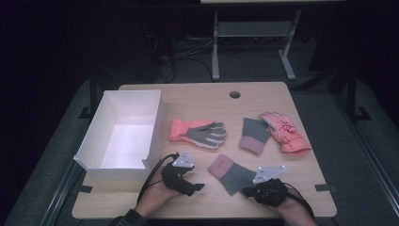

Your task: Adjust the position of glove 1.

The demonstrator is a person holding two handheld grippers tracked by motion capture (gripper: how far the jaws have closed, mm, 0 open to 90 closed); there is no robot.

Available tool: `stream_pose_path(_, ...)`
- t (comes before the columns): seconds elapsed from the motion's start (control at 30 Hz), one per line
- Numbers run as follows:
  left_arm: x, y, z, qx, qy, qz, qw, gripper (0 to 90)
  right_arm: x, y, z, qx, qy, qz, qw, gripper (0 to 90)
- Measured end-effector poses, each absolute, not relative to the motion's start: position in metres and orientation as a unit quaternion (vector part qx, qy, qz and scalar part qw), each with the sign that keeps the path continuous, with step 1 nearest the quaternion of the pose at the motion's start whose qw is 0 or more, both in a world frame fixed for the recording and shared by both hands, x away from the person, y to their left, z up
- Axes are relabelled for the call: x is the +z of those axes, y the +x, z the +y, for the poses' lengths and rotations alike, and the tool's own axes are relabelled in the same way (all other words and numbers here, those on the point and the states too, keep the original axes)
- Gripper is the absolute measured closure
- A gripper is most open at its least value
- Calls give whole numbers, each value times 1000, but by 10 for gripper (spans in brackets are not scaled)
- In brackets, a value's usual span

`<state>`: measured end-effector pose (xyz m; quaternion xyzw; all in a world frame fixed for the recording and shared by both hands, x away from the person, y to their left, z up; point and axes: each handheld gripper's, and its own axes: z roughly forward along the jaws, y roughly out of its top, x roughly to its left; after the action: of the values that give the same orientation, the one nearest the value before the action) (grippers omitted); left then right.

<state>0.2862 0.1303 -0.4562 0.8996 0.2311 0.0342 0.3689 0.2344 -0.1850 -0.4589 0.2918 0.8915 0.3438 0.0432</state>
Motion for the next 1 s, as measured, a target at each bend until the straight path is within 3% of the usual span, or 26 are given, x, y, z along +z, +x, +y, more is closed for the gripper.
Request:
stream_pose_path(0.7,-456,285,131,34,901,230,365,203,-456,264,-233,326,382,861,86,900)
stream_pose_path(1.0,-456,285,130,35,901,229,366,203,-445,279,-208,362,364,854,88,900)
